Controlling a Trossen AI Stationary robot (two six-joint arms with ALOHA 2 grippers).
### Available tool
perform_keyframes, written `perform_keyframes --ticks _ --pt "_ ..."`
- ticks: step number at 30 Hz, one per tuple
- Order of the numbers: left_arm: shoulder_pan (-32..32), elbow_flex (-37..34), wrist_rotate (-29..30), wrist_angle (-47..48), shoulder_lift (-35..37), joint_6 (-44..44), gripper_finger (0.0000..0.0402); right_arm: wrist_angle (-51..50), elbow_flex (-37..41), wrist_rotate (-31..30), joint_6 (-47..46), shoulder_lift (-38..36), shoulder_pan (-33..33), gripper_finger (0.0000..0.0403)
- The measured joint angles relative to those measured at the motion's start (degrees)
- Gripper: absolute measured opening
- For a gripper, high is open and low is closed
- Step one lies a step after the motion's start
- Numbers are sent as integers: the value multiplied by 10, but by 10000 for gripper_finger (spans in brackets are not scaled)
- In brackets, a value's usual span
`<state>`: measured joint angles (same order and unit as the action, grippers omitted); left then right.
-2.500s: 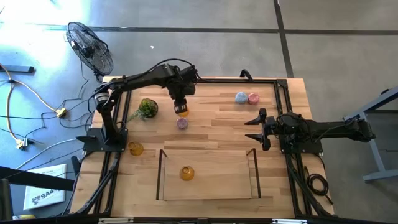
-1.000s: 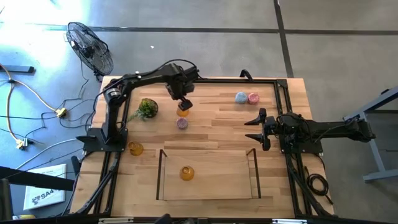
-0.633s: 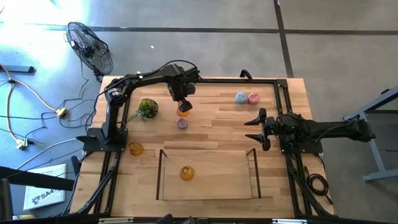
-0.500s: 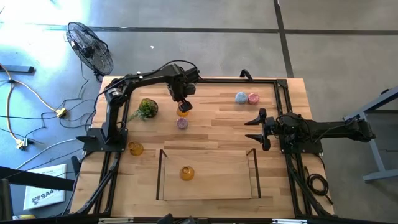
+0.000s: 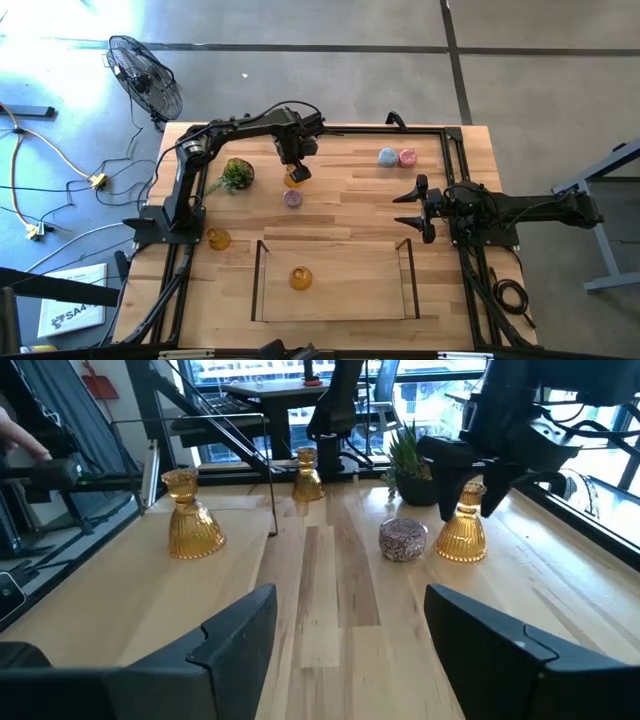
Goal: Pick & Place candle stick holders
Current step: Put the top gold glass candle holder on the shelf
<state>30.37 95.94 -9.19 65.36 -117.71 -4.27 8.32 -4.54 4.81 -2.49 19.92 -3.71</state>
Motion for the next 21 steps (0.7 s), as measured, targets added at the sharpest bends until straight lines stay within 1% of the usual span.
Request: perform_keyframes --ticks 4,7,11,14,16,17,21 --pt "4 0 -16 10 1 -4 352 0 0 0 2 0 0 249" --pt "9 0 -36 13 1 -5 335 -1 0 0 3 0 0 249" --pt "16 0 -35 13 1 -5 281 -1 0 -1 6 0 0 249" --pt "17 0 -34 17 1 -18 220 -2 0 -1 6 0 0 249" --pt "16 0 -19 14 3 -19 173 -2 0 -1 6 0 0 249" --pt "16 0 -11 10 4 -19 156 -2 0 -1 6 0 0 249" --pt "16 1 11 9 4 -22 156 -5 0 -1 6 0 0 249"
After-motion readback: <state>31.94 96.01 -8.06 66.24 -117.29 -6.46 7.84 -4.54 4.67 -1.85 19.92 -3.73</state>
